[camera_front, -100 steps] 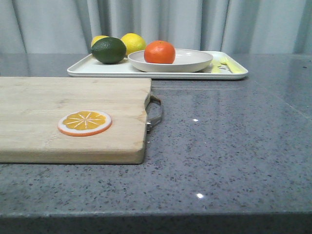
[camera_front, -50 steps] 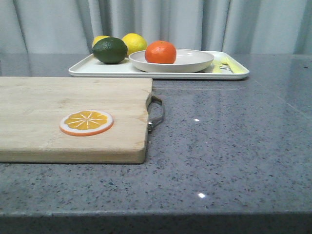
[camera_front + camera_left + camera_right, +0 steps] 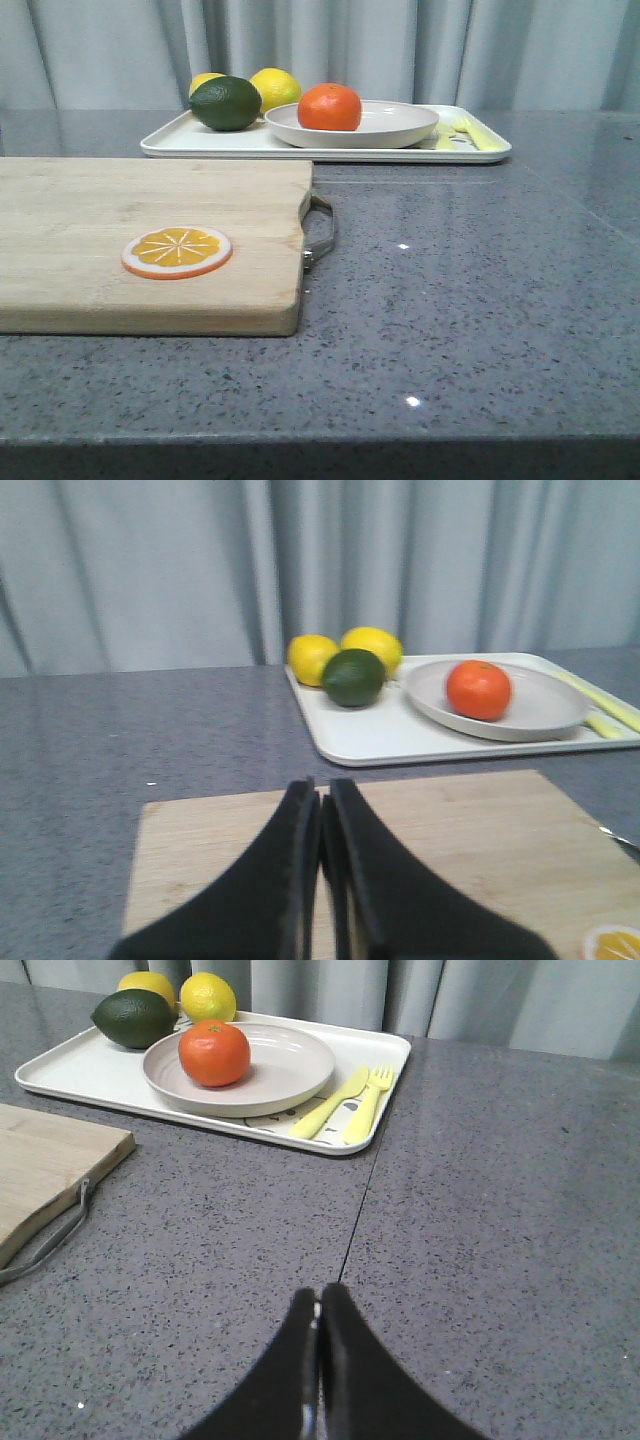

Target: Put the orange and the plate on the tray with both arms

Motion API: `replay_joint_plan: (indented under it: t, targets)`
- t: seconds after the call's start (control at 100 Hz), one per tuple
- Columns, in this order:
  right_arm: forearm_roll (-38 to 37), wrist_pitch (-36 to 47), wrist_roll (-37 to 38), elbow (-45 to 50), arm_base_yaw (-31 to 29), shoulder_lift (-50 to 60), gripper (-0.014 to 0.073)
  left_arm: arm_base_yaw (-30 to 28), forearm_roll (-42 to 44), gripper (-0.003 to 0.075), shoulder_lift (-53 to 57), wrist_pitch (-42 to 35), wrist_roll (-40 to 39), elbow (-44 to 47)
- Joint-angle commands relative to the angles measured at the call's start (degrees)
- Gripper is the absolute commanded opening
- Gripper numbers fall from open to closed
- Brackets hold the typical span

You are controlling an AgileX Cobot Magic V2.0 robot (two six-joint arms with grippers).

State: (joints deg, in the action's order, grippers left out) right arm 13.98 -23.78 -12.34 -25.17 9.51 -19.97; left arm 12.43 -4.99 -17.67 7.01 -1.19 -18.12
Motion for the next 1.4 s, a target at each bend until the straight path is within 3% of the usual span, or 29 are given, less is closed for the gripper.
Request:
replay_joint_plan:
  t: [0.0,0.2,0.43,0.68,1.39]
  targets:
    - [0.19,4.46,-0.25,-1.49,-0.16,-0.10,-0.0066,-4.77,0.14,-0.0020,1.77,-6.24,-0.52,0.64]
    - [0.19,4.46,-0.25,-1.49,-0.16,-0.10,-0.0066,-11.32,1.59,-0.0020,8.60,-6.24,-0.52,6.97]
    - [0.19,4.46,-0.25,-1.49,-0.16,-0.10,-0.0066,-14.66,1.59,-0.0020,17.58,-5.93,-0.52,13.79]
    - [0.19,4.38,-0.25,-1.49,-0.16,-0.23,-0.0066,-14.98,1.59,-0.0020,19.87,-7.01,-0.52,18.76]
    - [0.19,4.38,-0.25,-1.49,-0.16,-0.23,-0.0066,-14.98,1.44,-0.0020,19.87,-5.12,-0.52,18.66]
